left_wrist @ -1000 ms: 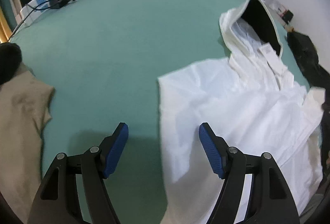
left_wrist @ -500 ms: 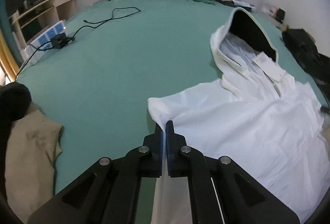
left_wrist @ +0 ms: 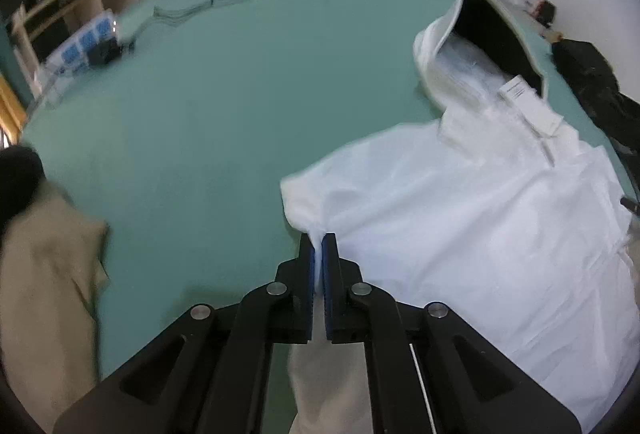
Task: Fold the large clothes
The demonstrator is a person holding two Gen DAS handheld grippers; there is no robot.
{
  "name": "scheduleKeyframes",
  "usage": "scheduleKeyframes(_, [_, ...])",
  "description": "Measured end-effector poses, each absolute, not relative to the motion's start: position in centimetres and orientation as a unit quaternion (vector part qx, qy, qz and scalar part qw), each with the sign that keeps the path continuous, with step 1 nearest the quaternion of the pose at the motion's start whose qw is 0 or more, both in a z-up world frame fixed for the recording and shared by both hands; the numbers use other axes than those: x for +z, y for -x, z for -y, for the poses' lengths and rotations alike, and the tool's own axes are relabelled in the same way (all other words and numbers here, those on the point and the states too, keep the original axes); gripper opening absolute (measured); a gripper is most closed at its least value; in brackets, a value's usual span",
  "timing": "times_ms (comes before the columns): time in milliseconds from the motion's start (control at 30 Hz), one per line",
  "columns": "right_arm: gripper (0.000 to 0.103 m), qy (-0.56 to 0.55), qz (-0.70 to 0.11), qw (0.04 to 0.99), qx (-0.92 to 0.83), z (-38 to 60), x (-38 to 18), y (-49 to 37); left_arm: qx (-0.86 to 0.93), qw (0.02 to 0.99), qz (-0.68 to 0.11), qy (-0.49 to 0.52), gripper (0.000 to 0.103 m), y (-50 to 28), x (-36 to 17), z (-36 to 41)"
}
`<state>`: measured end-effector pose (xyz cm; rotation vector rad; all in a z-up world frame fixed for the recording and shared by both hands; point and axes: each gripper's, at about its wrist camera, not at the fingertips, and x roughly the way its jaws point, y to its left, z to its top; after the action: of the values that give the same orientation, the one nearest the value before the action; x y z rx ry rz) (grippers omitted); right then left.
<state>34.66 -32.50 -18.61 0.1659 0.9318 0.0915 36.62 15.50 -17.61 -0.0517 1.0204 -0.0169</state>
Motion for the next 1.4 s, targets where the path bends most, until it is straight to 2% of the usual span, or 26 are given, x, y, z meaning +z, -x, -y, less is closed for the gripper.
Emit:
scheduleKeyframes(33, [0.001, -0.081, -0.453, 0.887, 0.042, 32.4, -19.1, -34.5, -0.007, 0.872, -0.489, 0.034, 0.011, -36.6, -17.8, -15.8])
scheduleKeyframes(100, [0.001, -0.06, -0.448, 0.892, 0.031, 31.9, -18.5, -34.3, -0.002, 0.87, -0.49, 0.046, 0.038, -36.9, -17.3, -16.3])
scheduleKeyframes(133, [0.002, -0.045, -0.439, 0.897, 0.029, 31.4, -17.7, -34.3, 0.0, 0.871, -0.488, 0.058, 0.066, -36.9, -17.1, -16.7])
scheduleKeyframes(167, [0.003, -0.04, -0.433, 0.9, 0.033, 31.0, -17.0, -34.3, -0.001, 0.871, -0.485, 0.081, 0.072, -36.9, -16.8, -17.5])
scheduleKeyframes(200, [0.008, -0.023, -0.42, 0.907, 0.033, 30.4, -16.0, -34.4, -0.001, 0.87, -0.485, 0.091, 0.072, -37.0, -16.9, -18.0])
scheduleKeyframes(267, [0.03, 0.011, -0.4, 0.915, 0.044, 28.8, -14.5, -35.0, 0.0, 0.868, -0.482, 0.123, 0.072, -36.8, -16.5, -19.1])
scheduleKeyframes(300, [0.053, 0.024, -0.39, 0.919, 0.056, 27.8, -13.8, -35.5, -0.003, 0.876, -0.461, 0.14, 0.072, -36.5, -15.8, -19.7])
scheduleKeyframes(333, [0.066, 0.037, -0.377, 0.923, 0.073, 26.5, -13.0, -36.4, -0.001, 0.887, -0.437, 0.149, 0.072, -36.1, -14.9, -20.1])
scheduleKeyframes(367, [0.067, 0.046, -0.37, 0.924, 0.083, 25.5, -12.5, -37.2, 0.007, 0.897, -0.419, 0.143, 0.072, -36.0, -13.8, -20.2])
scheduleKeyframes(533, [0.067, 0.087, -0.346, 0.924, 0.139, 18.1, -11.0, -43.8, 0.018, 0.916, -0.39, 0.09, 0.072, -35.9, -12.1, -20.1])
scheduleKeyframes(667, [0.066, 0.105, -0.354, 0.915, 0.162, 13.5, -11.3, -49.3, -0.004, 0.901, -0.425, 0.092, 0.072, -36.9, -12.6, -20.6])
scheduleKeyframes(700, [0.061, 0.11, -0.361, 0.91, 0.171, 12.4, -11.6, -50.7, -0.003, 0.898, -0.431, 0.089, 0.072, -36.9, -12.7, -21.0])
scheduleKeyframes(733, [0.049, 0.123, -0.371, 0.904, 0.174, 11.3, -11.9, -51.9, 0.006, 0.896, -0.436, 0.083, 0.072, -36.9, -12.8, -21.2])
scheduleKeyframes(767, [0.043, 0.135, -0.378, 0.9, 0.172, 10.4, -12.2, -52.8, 0.023, 0.894, -0.441, 0.079, 0.072, -37.0, -12.9, -21.5])
scheduleKeyframes(800, [0.033, 0.151, -0.382, 0.897, 0.165, 9.6, -12.5, -53.7, 0.031, 0.893, -0.442, 0.08, 0.072, -37.0, -12.9, -21.9])
scheduleKeyframes(833, [0.015, 0.167, -0.381, 0.896, 0.155, 9.0, -12.7, -54.4, 0.034, 0.893, -0.441, 0.087, 0.072, -37.0, -12.9, -22.4])
scheduleKeyframes(867, [0.005, 0.174, -0.38, 0.896, 0.152, 8.9, -12.7, -54.6, 0.036, 0.892, -0.441, 0.091, 0.072, -37.0, -12.9, -22.8])
scheduleKeyframes(967, [0.003, 0.19, -0.382, 0.889, 0.166, 8.9, -12.7, -53.5, 0.05, 0.892, -0.437, 0.103, 0.072, -36.6, -12.6, -23.9])
scheduleKeyframes(1200, [0.003, 0.304, -0.35, 0.858, 0.22, 9.1, -12.6, -43.4, 0.051, 0.895, -0.422, 0.136, 0.072, -36.3, -11.8, -24.4])
scheduleKeyframes(1400, [0.006, 0.341, -0.355, 0.829, 0.265, 9.3, -14.9, -37.9, 0.014, 0.901, -0.417, 0.121, 0.072, -35.9, -11.6, -21.3])
